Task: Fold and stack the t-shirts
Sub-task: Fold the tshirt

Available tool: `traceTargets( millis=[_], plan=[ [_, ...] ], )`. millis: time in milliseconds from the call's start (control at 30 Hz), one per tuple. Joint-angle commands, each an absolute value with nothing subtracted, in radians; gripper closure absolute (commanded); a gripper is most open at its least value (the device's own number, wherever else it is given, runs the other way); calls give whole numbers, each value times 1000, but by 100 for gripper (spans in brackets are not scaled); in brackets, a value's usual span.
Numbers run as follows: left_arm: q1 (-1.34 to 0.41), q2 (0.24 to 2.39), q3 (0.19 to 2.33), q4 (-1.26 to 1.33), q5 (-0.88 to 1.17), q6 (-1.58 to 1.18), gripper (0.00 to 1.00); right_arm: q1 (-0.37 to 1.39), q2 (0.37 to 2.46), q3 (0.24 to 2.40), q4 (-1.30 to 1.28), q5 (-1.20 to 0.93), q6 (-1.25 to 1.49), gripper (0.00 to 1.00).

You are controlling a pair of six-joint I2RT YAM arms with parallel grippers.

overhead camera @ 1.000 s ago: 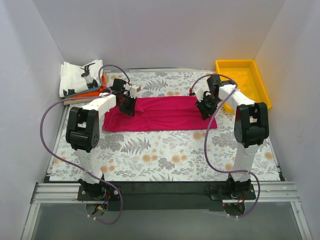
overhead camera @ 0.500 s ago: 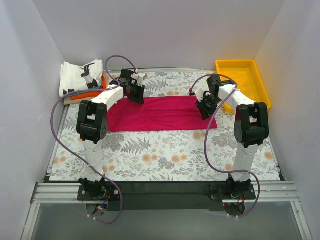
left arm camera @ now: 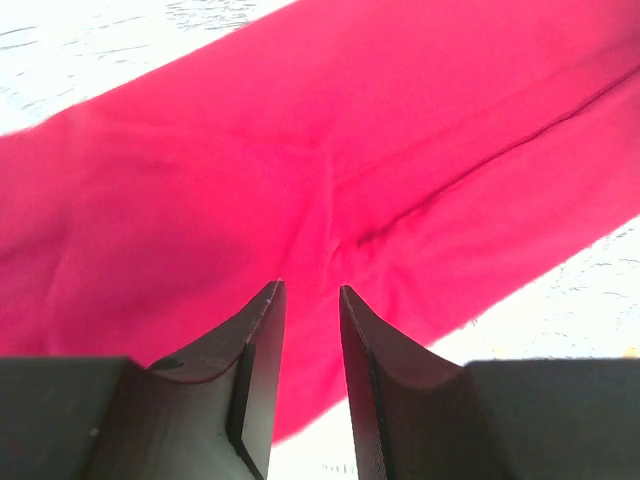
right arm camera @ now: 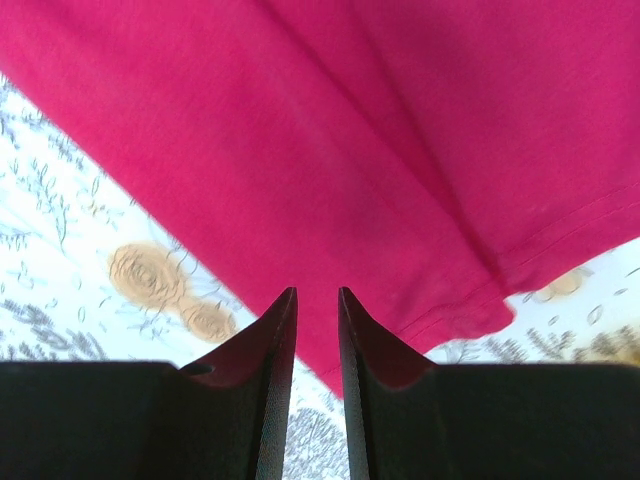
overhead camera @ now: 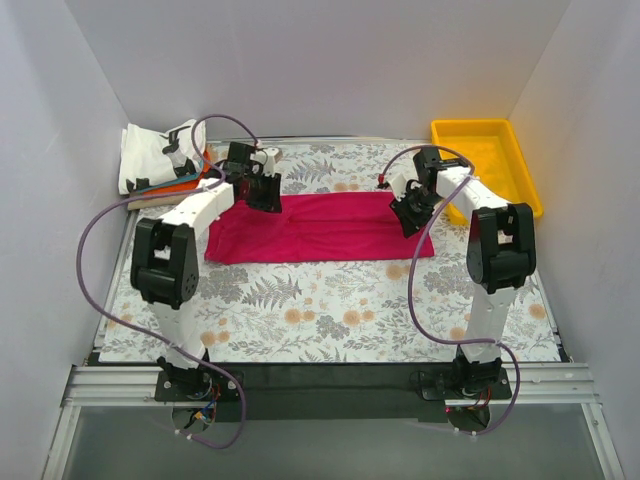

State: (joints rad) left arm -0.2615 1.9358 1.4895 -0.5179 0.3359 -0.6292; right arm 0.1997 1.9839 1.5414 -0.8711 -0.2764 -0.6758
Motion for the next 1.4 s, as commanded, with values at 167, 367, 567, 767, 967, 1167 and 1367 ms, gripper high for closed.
traceTargets(
  millis=[167, 367, 567, 767, 967, 1167, 1367],
  plan=[
    [-204, 1821, 1321, -521, 204, -765, 81, 216, 2111, 1620, -859, -296, -646, 76],
    [-146, 1855, 1258, -502, 227, -779, 85, 241, 2037, 1406, -850, -278, -656, 78],
    [-138, 1812, 1192, -483, 221, -761, 84, 420, 1772, 1053, -864, -345, -683, 78],
    [-152, 2026, 1443, -509, 265, -672, 83, 563, 1611, 1017, -1012, -574, -710, 75],
    [-192, 2330, 1882, -566, 383, -539, 78, 502, 1635, 1205, -1023, -482, -683, 72],
    [-276, 2413, 2241, -580, 316, -448, 74, 476, 1698, 1183, -898, -270, -725, 73],
    [-235, 2176, 1927, -413, 290, -587, 72, 474, 1804, 1151, -798, -212, -727, 75]
  ],
)
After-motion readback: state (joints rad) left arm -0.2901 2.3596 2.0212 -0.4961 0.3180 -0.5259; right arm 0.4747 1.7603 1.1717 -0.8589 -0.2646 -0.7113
